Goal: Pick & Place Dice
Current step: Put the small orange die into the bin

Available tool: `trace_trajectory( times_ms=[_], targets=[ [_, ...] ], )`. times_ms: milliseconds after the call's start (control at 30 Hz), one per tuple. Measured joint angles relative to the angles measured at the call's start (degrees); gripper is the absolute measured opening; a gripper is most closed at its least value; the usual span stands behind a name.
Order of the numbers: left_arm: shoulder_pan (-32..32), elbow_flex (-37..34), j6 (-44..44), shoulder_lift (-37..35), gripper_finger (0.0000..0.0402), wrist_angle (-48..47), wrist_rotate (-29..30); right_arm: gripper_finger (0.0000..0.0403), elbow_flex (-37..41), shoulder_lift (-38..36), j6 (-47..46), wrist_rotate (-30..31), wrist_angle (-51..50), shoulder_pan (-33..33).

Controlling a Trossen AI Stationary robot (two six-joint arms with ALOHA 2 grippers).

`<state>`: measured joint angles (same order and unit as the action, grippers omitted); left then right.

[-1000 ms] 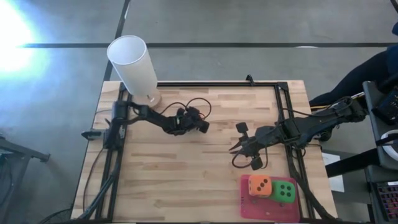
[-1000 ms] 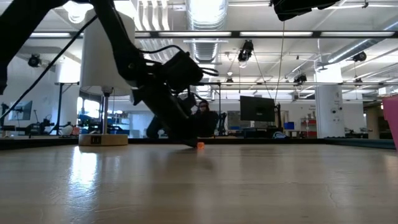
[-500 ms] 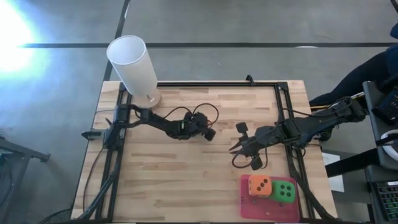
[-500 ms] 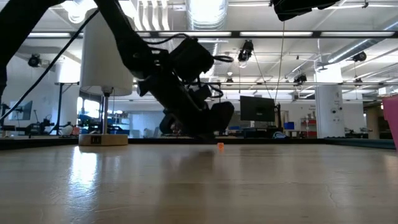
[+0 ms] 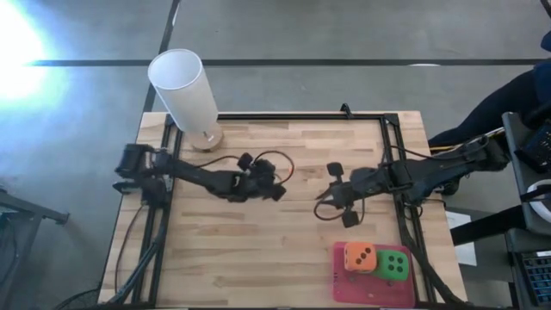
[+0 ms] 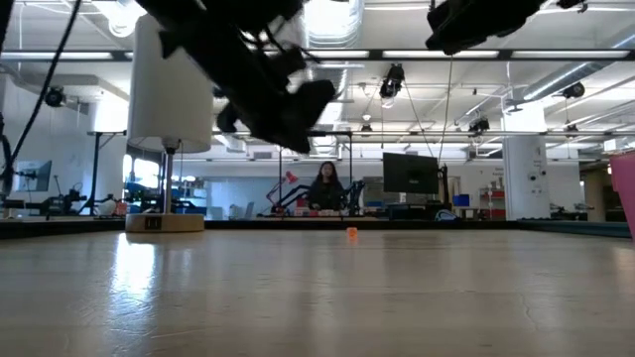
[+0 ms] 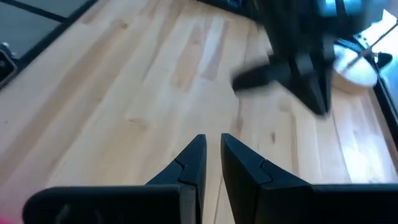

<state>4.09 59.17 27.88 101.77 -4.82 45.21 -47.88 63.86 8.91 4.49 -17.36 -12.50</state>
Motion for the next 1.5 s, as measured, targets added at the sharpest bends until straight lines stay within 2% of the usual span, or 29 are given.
trace_trajectory(
  times_ms=[167,400,500,633,767,1000,1167,1400,1500],
  targets=[
    [4.6,-4.5,-0.2,-8.4,0.0035,0.1,0.2,0.0043,2.4,0.2,-3.0,-0.1,3.3,3.5],
    [8.0,-5.5,-4.3,-18.0,0.0035,-6.7,-8.8,0.0044,4.4,0.3,-2.9,0.0,6.4,6.1],
    [9.9,-5.6,-3.9,-20.4,0.0035,-10.1,-8.8,0.0055,4.4,0.2,-3.0,0.3,6.7,6.5],
    [11.8,-6.0,-3.5,-21.2,0.0036,-9.8,-4.8,0.0086,4.7,0.2,-2.9,0.2,7.3,6.5],
    [11.9,-6.0,-3.5,-21.2,0.0036,-9.9,-4.2,0.0126,4.7,0.3,-4.0,3.1,8.9,6.6],
    [12.0,-6.0,-3.9,-21.2,0.0036,-10.3,-4.1,0.0182,4.8,7.9,-4.7,4.7,11.0,10.4],
    [12.2,-6.1,-3.9,-21.2,0.0036,-10.7,-4.1,0.0195,4.4,15.0,-2.9,3.9,17.2,14.1],
    [12.4,-6.1,-3.9,-21.2,0.0036,-10.9,-4.1,0.0192,4.4,23.5,-2.8,-5.9,23.4,20.2],
    [12.4,-6.1,-3.9,-21.2,0.0036,-10.9,-4.1,0.0192,4.4,26.4,-2.7,-6.3,24.7,22.5]
  ],
)
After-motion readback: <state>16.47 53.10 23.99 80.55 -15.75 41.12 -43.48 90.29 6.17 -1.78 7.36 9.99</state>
